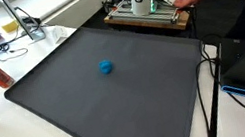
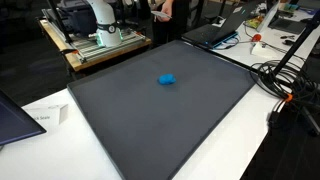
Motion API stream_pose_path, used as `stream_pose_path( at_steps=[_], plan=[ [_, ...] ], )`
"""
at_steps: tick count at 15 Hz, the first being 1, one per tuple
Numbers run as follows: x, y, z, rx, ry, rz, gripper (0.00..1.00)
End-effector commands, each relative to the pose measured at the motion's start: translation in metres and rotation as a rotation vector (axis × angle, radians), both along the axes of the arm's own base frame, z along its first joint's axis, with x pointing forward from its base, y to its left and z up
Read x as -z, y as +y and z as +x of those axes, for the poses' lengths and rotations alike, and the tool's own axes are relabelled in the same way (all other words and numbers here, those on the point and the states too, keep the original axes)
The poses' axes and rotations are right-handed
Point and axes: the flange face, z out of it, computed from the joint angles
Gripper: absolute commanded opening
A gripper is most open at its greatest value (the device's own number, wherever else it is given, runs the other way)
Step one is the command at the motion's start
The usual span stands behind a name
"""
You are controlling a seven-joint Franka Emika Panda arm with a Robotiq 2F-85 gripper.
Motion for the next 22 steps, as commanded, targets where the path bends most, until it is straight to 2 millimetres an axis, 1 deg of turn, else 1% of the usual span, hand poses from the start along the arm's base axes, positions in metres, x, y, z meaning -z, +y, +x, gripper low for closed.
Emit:
stream_pose_path(
  at_steps=[1,4,6,8,13,17,21,22],
  plan=[
    [-0.001,0.0,0.0,0.0,0.001,0.0,1.0],
    [-0.001,0.0,0.0,0.0,0.001,0.0,1.0],
    [-0.005,0.001,0.001,-0.016,-0.033,0.02,1.0],
    [-0.009,0.002,0.0,-0.021,-0.091,0.046,1.0],
    [-0.027,0.011,0.007,-0.105,-0.256,0.169,1.0],
    [-0.029,0.017,0.005,-0.239,-0.263,0.276,1.0],
    [-0.029,0.018,0.002,-0.341,-0.258,0.327,1.0],
    [-0.028,0.018,0.001,-0.359,-0.249,0.331,0.98]
  ],
)
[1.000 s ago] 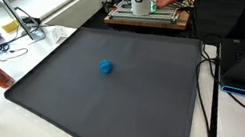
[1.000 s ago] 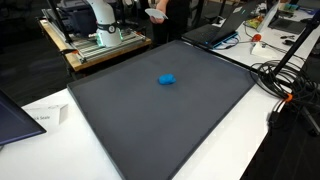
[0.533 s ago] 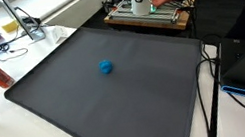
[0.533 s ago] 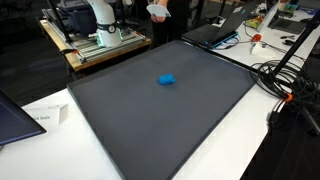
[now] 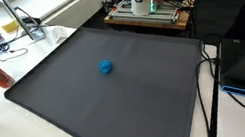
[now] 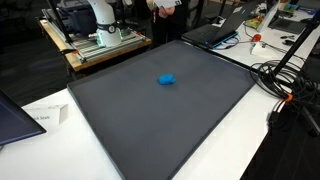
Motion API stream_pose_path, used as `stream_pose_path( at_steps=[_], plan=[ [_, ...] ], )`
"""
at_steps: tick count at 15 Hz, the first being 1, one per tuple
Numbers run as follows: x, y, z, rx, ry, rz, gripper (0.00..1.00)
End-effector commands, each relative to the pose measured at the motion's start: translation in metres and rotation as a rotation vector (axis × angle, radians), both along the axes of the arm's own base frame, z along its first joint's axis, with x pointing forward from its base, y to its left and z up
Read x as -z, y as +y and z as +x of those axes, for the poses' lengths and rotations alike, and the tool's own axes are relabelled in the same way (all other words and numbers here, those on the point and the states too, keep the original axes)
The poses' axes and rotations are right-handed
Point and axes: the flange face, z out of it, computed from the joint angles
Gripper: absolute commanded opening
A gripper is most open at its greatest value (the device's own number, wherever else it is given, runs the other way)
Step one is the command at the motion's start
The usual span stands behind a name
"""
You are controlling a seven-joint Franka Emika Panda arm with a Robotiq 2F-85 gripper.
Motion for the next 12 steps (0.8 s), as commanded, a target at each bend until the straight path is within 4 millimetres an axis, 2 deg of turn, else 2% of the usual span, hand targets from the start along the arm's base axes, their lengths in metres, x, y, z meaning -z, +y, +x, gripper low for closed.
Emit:
stream_pose_path(
  at_steps=[1,3,4,5,6,12],
  plan=[
    [-0.001,-0.0015,-0.011,-0.097,-0.001,0.057,0.97],
    [0.0001,-0.0021,-0.0123,-0.127,0.007,0.062,0.99],
    [0.0005,-0.0026,-0.0129,-0.14,0.012,0.062,0.94],
    [0.0006,-0.0031,-0.0138,-0.148,0.015,0.062,0.74],
    [0.0007,-0.0038,-0.0142,-0.157,0.017,0.063,0.69],
    [0.0018,-0.0043,-0.0158,-0.181,0.018,0.064,0.25]
  ],
)
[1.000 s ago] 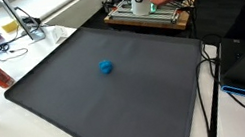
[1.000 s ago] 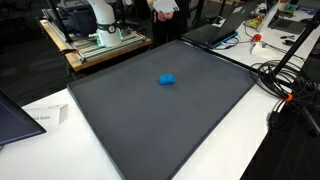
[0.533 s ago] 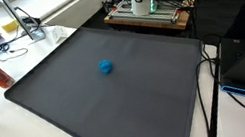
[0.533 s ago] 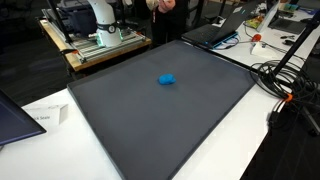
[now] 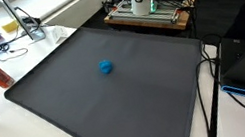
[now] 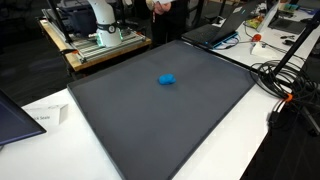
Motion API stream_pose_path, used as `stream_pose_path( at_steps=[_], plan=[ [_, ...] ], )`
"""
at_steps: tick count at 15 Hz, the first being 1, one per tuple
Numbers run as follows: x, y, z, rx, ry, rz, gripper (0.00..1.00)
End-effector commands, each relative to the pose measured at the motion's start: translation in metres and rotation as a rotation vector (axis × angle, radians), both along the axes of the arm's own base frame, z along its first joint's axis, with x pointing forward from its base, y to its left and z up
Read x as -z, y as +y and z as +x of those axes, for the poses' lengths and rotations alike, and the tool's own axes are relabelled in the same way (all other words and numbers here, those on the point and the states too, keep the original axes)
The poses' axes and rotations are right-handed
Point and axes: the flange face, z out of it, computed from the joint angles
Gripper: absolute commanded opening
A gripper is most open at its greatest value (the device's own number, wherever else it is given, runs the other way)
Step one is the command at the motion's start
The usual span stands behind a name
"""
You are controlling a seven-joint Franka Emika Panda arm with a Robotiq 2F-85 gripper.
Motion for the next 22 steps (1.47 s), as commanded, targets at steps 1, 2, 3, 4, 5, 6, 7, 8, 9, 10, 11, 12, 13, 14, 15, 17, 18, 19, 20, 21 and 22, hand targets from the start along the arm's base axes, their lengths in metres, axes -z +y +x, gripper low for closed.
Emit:
stream_pose_path(
  at_steps=[1,2,3,4,5,6,7,8,9,10,11,12,13,14,15,17,18,19,20,21,22],
  plan=[
    [-0.002,-0.002,-0.007,-0.028,-0.004,0.039,0.19],
    [-0.002,-0.002,-0.007,-0.031,-0.003,0.04,0.11],
    [-0.003,-0.002,-0.007,-0.034,-0.004,0.04,0.05],
    [-0.003,-0.002,-0.007,-0.037,-0.004,0.041,0.01],
    [-0.003,-0.002,-0.007,-0.04,-0.002,0.042,0.0],
    [-0.002,-0.001,-0.007,-0.044,0.001,0.044,0.0],
    [-0.003,-0.001,-0.008,-0.046,0.004,0.045,0.0],
    [-0.003,-0.002,-0.008,-0.049,0.003,0.046,0.01],
    [-0.003,-0.002,-0.008,-0.052,0.002,0.046,0.01],
    [-0.002,-0.002,-0.008,-0.054,0.002,0.047,0.01],
    [-0.002,-0.002,-0.008,-0.056,0.001,0.045,0.01],
    [-0.002,-0.002,-0.008,-0.057,0.001,0.046,0.01],
    [-0.002,-0.002,-0.008,-0.056,-0.001,0.045,0.01],
    [-0.003,-0.002,-0.009,-0.051,-0.003,0.043,0.01],
    [-0.004,-0.002,-0.01,-0.04,0.005,0.032,0.01],
    [-0.006,-0.002,-0.01,-0.026,0.037,0.009,0.01],
    [-0.007,-0.002,-0.011,-0.029,0.065,0.002,0.01],
    [-0.001,-0.006,-0.001,-0.024,0.108,-0.001,0.01],
    [0.007,-0.014,0.01,-0.019,0.157,-0.019,0.01],
    [0.011,-0.019,0.015,-0.011,0.202,-0.036,0.01],
    [0.013,-0.025,0.021,-0.013,0.244,-0.037,0.01]
  ],
)
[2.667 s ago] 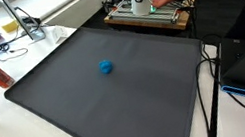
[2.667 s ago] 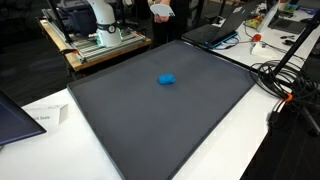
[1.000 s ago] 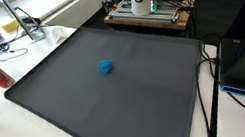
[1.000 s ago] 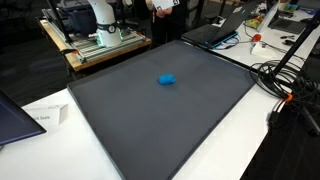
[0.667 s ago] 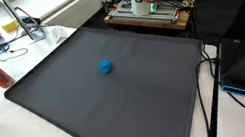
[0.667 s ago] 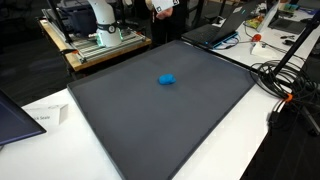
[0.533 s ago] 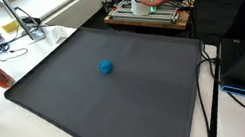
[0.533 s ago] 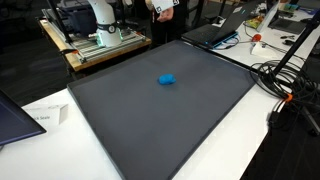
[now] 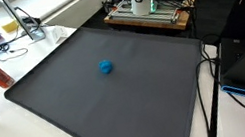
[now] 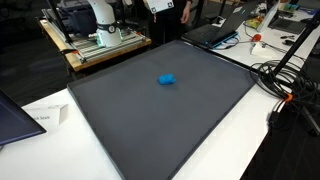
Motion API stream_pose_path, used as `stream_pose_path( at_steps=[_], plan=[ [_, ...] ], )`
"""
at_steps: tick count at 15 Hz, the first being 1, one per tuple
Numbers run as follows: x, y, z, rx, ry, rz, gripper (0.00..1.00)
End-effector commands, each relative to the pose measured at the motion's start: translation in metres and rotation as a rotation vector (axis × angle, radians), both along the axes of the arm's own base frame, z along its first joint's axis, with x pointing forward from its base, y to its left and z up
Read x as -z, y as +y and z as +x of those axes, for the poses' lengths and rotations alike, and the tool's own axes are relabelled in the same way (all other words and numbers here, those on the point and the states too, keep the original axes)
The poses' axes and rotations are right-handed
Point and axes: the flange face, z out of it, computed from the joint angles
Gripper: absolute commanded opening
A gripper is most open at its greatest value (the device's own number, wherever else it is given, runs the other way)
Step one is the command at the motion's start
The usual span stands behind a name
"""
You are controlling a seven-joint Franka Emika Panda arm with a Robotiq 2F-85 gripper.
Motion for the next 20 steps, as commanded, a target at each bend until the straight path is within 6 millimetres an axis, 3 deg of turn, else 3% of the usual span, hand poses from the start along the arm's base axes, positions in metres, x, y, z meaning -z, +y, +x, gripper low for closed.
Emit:
stream_pose_path(
  at_steps=[1,4,8,9,12,15,17,20],
  plan=[
    [0.009,-0.02,0.029,0.023,0.162,-0.049,0.01],
    [0.005,-0.033,0.053,0.088,0.274,-0.119,0.01],
    [-0.018,-0.05,0.091,0.228,0.345,-0.262,0.01],
    [-0.006,-0.047,0.069,0.176,0.297,-0.196,0.04],
    [-0.015,-0.049,0.088,0.216,0.322,-0.234,0.04],
    [-0.013,-0.048,0.091,0.219,0.33,-0.239,0.04],
    [-0.009,-0.046,0.109,0.207,0.33,-0.253,0.01],
    [-0.016,-0.019,0.139,0.217,0.286,-0.27,0.01]
  ],
)
